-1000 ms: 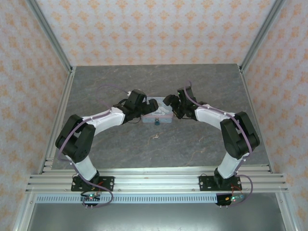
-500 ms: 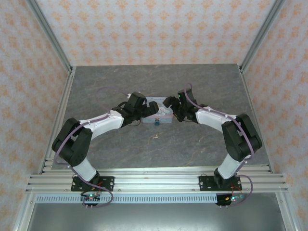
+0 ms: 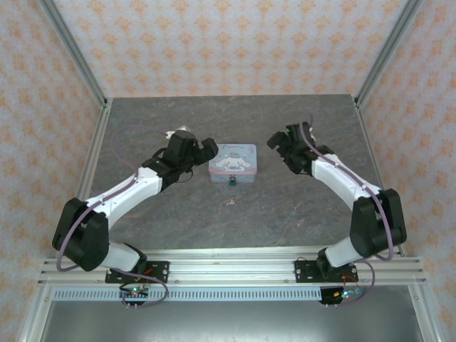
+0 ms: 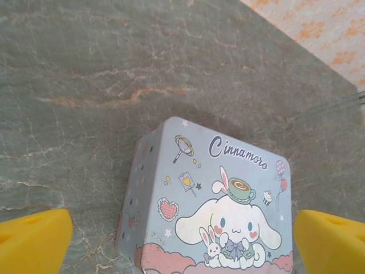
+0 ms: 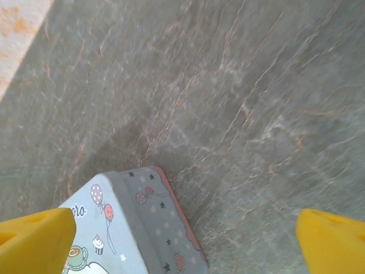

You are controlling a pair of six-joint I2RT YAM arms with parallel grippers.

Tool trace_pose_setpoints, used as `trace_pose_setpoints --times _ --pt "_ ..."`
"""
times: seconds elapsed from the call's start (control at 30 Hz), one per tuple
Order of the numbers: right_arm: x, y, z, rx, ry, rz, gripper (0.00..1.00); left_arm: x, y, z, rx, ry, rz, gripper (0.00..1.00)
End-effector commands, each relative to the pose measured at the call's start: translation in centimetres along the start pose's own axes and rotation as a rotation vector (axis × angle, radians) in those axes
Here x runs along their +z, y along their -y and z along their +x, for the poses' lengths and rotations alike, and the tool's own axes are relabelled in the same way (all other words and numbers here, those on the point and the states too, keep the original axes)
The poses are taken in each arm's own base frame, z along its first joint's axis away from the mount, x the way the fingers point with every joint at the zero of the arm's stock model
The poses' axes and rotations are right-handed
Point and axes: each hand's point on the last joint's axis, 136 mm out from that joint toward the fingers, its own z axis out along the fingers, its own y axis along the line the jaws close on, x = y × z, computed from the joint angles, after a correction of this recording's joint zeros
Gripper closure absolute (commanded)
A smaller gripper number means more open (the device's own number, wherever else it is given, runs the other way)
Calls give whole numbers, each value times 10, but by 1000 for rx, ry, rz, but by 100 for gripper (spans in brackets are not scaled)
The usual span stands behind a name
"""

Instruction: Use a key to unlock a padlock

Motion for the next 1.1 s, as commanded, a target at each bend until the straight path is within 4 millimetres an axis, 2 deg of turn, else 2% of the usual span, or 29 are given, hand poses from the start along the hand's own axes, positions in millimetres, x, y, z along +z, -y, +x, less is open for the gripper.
trace_pose_setpoints --times 0.0,0.03,0.13,0.23,0.27,0.37,0.47,0.6,0.7,0.83,1.07 --pt "-14 -1 -4 -58 26 -127 1 -13 -13 -2 39 10 -46 0" --pt "-18 7 -5 -72 44 -93 1 -17 -13 -4 44 14 -45 0" --pt "-25 11 -2 -163 12 -49 1 -27 -13 -9 49 28 -33 0" --pt "-28 -4 19 -233 -97 -131 1 -32 -15 -11 43 31 -33 0" --pt "-28 -7 27 -253 -128 -136 4 -31 -16 -11 40 26 -32 0" --pt "-27 -19 64 -365 -241 -148 17 -32 -18 -12 32 15 -39 0" --pt "-23 -19 106 -484 -348 -115 27 -32 -22 -14 23 7 -50 0" --pt "-16 -7 157 -647 -432 -48 31 -29 -31 -13 -16 -13 -69 0" --pt "-13 3 186 -750 -473 -16 35 -26 -36 -10 -41 -44 -72 0" --pt "-10 8 207 -871 -502 12 39 -21 -44 -2 -68 -91 -95 0" --pt "4 7 218 -998 -511 78 52 -21 -52 1 -107 -108 -126 0"
